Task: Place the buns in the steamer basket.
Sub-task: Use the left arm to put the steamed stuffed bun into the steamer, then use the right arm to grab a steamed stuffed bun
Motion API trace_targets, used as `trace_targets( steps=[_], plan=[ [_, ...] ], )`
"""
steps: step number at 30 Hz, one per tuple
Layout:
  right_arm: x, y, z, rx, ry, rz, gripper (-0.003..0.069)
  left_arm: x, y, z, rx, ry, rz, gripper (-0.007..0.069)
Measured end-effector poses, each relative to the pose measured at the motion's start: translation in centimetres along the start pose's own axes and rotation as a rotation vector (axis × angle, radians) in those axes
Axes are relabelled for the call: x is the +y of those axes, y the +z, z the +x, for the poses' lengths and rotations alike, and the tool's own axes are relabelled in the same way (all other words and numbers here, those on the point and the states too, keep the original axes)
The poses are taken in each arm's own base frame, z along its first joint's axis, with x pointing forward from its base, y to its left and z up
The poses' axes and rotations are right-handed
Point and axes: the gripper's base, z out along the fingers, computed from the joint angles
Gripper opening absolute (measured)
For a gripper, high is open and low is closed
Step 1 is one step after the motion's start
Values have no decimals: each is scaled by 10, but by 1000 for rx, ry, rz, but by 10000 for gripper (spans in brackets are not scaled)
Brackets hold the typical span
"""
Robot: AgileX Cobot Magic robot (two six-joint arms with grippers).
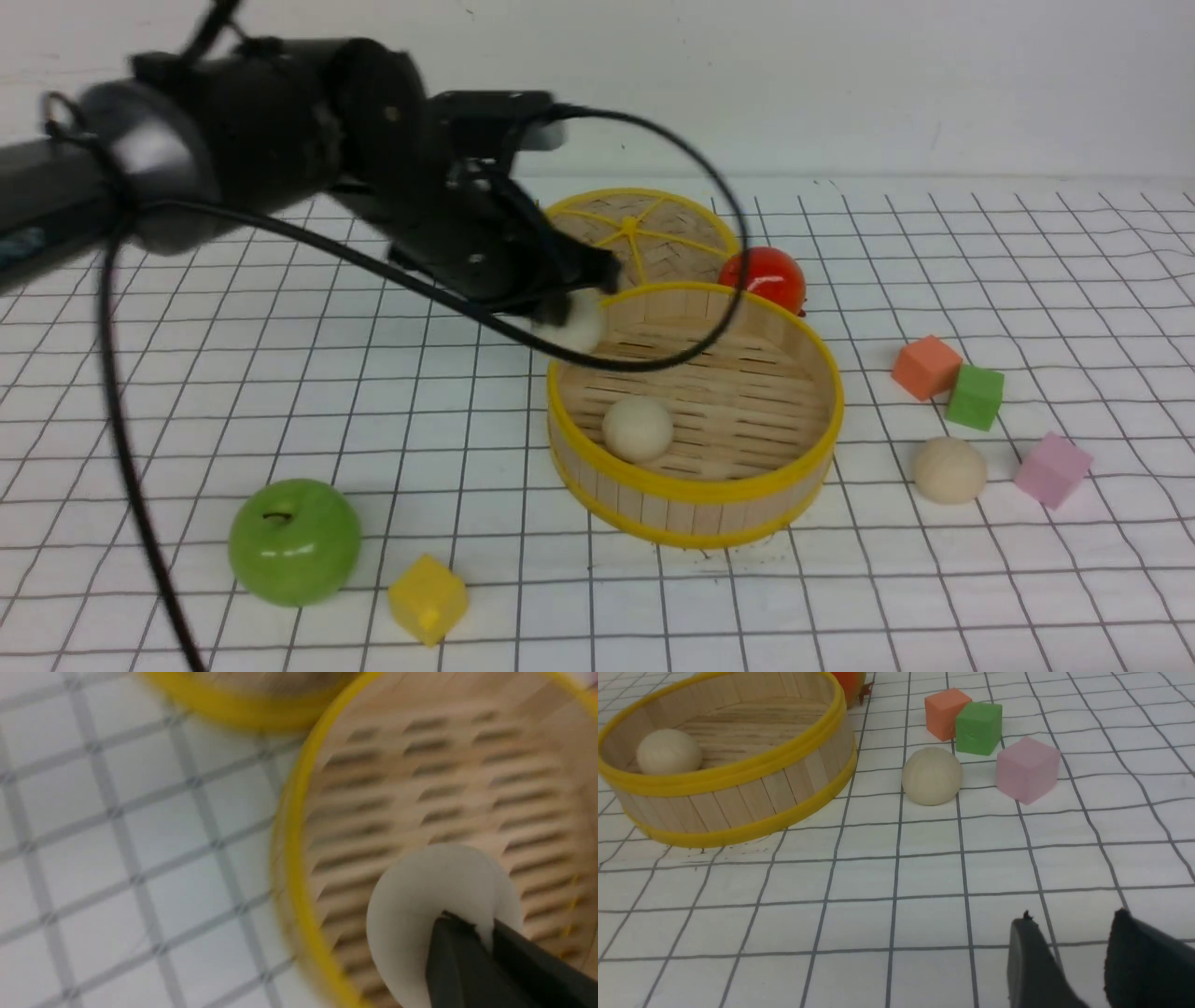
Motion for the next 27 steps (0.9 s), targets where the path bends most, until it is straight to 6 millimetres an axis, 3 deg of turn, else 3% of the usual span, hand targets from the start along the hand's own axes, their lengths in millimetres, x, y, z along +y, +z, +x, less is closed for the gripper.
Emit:
trace_targets(
  steps=[7, 11, 13, 14, 17, 21, 22, 23, 24, 26, 27],
  plan=[
    [0, 0, 0, 0, 0, 0, 241, 9, 83, 2, -26, 27, -20, 30],
    [0, 0, 0, 0, 0, 0, 241, 12, 108, 4, -9, 43, -25, 139],
    [0, 0, 0, 0, 0, 0, 241, 12, 110, 2, -15, 47, -23, 227],
    [0, 0, 0, 0, 0, 0, 241, 12, 110, 2, -15, 47, -23, 237],
    [0, 0, 0, 0, 0, 0, 241, 10, 102, -2, 2, 43, -20, 386],
    [0, 0, 0, 0, 0, 0, 241, 4, 76, -8, 45, 37, -10, 431],
    [0, 0, 0, 0, 0, 0, 241, 2, 65, -11, 57, 32, -6, 421],
    [0, 0, 0, 0, 0, 0, 241, -4, 32, -20, 57, 23, 4, 360],
    [0, 0, 0, 0, 0, 0, 241, -8, 15, -25, 46, 24, 9, 328],
    [0, 0, 0, 0, 0, 0, 241, -15, -30, -33, 34, 31, 21, 189],
    [0, 0, 0, 0, 0, 0, 241, -16, -34, -34, 30, 32, 22, 173]
  ],
)
